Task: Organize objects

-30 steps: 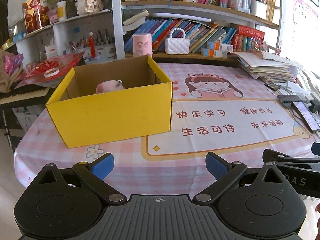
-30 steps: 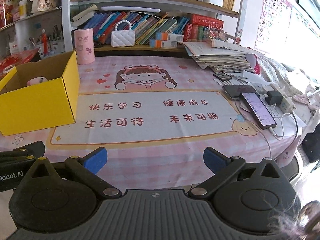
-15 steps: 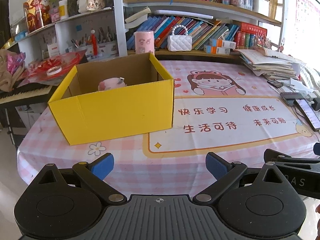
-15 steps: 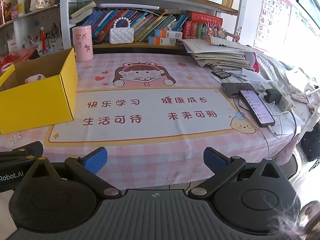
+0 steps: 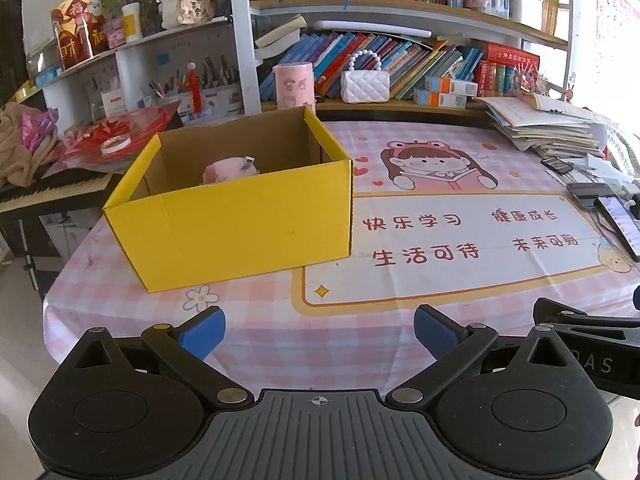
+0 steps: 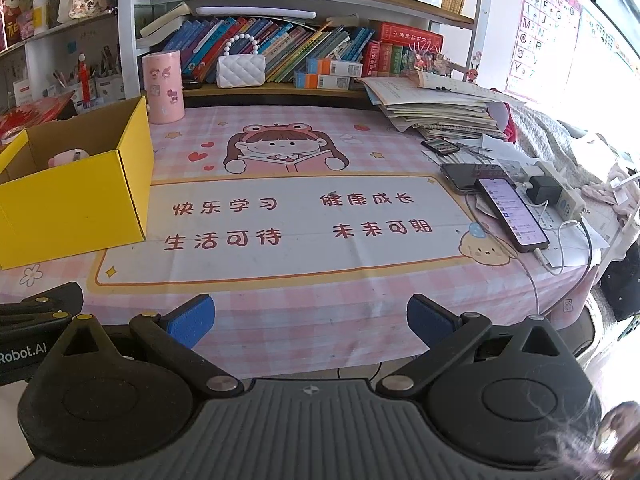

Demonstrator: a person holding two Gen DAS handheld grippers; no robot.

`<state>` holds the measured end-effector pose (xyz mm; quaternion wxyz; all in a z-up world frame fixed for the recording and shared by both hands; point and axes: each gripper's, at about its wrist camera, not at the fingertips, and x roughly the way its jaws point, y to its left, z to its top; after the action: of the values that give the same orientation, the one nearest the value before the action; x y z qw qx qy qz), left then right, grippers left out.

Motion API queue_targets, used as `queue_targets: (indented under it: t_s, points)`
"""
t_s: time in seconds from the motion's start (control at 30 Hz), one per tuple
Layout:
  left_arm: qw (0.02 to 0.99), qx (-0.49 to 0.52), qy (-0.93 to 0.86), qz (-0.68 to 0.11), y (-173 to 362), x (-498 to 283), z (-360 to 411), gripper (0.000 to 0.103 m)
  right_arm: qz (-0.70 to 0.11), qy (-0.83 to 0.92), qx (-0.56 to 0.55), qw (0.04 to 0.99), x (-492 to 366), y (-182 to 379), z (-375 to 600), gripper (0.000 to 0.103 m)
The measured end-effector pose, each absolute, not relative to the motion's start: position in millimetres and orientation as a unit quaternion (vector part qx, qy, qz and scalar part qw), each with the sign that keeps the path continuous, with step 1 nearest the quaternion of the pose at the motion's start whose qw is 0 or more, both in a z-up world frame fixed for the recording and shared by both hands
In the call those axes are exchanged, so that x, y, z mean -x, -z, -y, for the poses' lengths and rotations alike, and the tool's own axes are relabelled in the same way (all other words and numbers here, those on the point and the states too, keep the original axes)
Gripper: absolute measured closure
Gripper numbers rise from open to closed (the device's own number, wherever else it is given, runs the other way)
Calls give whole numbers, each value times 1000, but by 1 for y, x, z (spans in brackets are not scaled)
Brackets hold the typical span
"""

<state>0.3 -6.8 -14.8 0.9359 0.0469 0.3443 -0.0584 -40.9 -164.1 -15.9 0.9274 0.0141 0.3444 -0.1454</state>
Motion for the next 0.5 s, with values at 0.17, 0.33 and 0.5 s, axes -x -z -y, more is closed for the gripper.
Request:
queue_targets:
  t_s: [0.17,0.33,0.5]
  points:
    - [937,-48,58,-342,14,1,7,2,-344,146,-14,927,41,16,164,0]
    - [936,-46,57,-344,14,1,7,2,-344,146,-14,927,41,16,164,0]
    - [936,-46,56,-344,13,1,7,2,-344,146,-14,927,41,15,164,0]
